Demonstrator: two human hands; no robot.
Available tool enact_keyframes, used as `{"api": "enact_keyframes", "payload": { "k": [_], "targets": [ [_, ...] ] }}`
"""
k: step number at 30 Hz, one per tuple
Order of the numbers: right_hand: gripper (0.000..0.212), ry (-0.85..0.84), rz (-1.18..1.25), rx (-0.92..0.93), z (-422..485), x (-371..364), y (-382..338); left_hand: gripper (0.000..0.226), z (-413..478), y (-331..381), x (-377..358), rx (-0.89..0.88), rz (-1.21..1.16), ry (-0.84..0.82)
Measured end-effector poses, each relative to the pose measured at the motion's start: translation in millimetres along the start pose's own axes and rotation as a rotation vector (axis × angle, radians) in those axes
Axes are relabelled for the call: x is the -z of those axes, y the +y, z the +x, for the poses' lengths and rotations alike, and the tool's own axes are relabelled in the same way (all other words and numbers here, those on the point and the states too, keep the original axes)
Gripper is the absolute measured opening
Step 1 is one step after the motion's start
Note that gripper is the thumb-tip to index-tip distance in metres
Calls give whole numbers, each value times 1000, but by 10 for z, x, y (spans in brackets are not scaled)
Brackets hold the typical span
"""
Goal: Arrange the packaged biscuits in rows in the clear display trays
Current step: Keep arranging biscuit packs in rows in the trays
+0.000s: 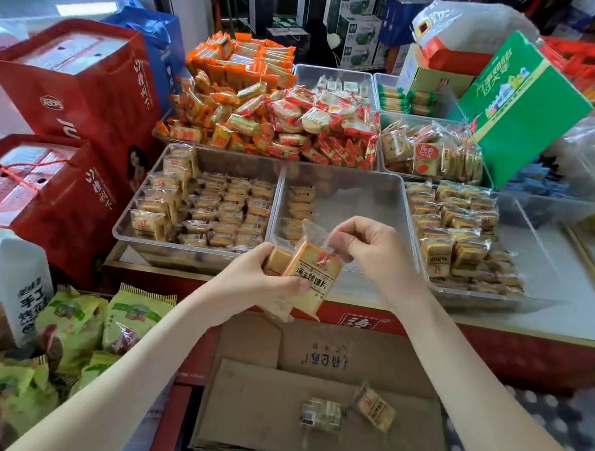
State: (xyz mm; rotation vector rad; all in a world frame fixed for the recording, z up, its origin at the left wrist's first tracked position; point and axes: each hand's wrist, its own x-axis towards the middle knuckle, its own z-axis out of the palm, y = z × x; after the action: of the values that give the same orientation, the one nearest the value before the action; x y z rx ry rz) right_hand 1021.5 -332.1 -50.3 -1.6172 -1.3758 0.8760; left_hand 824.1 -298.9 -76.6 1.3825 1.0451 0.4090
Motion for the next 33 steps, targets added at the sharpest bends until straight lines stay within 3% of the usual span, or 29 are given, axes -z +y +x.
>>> {"api": "enact_keyframes", "payload": {
  "k": [1, 3, 6, 11, 17, 22, 25, 29, 33],
  "targets": [
    [12, 74, -30, -29, -9, -29, 29, 68, 15, 1, -26, 26, 3, 35],
    [36, 110, -122, -128, -51, -94, 70, 52, 37, 10, -78, 66, -3, 141],
    [72, -105, 10, -319, -136, -241, 53, 46, 31, 55, -156, 55, 60, 253],
    [50, -104, 194, -423, -103, -343, 133, 46, -26, 98, -201, -17, 117, 126],
    [25, -303, 749, -360, -109, -145, 229, 22, 15, 68, -89, 0, -38, 160],
    [60, -510, 1407, -142, -128, -52, 446, 28, 40, 82, -3, 180, -506, 227],
    [67, -495, 1498, -76, -75, -99, 488, 35, 26, 120, -67, 222, -588, 201],
    [61, -471, 1595, -100, -24, -223, 575, 68, 9, 137, -228, 120, -571, 19],
    [59, -395, 1644, -149, -8, -274, 650, 52, 27, 105, -339, -31, -561, 4]
  ]
}}
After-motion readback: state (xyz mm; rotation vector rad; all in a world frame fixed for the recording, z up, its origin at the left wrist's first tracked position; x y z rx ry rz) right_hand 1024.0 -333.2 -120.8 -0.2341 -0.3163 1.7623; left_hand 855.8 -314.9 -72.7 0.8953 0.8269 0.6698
